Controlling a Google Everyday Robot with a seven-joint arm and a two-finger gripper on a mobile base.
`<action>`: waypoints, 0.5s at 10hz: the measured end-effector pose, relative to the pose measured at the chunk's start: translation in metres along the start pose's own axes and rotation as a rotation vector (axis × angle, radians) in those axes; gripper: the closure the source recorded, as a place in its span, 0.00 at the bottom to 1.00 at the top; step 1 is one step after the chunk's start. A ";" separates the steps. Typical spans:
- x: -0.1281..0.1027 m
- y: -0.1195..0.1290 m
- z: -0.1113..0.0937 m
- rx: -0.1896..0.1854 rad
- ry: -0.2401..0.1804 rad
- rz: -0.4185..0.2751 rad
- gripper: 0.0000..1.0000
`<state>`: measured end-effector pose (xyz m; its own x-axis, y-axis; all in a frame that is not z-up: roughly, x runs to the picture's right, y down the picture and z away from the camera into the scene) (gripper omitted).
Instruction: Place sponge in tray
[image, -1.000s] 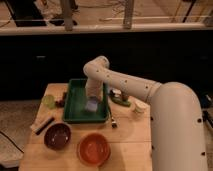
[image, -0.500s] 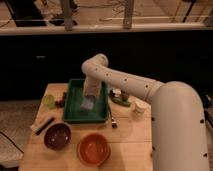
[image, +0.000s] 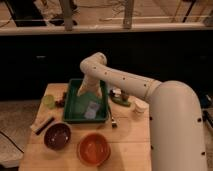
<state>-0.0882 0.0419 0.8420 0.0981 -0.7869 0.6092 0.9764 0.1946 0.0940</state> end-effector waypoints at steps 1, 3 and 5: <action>0.000 0.000 -0.001 0.000 -0.001 -0.003 0.20; 0.001 -0.001 -0.002 0.001 -0.004 -0.009 0.20; 0.001 -0.002 -0.002 0.000 -0.005 -0.012 0.20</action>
<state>-0.0896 0.0398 0.8410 0.0849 -0.7861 0.6122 0.9775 0.1849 0.1018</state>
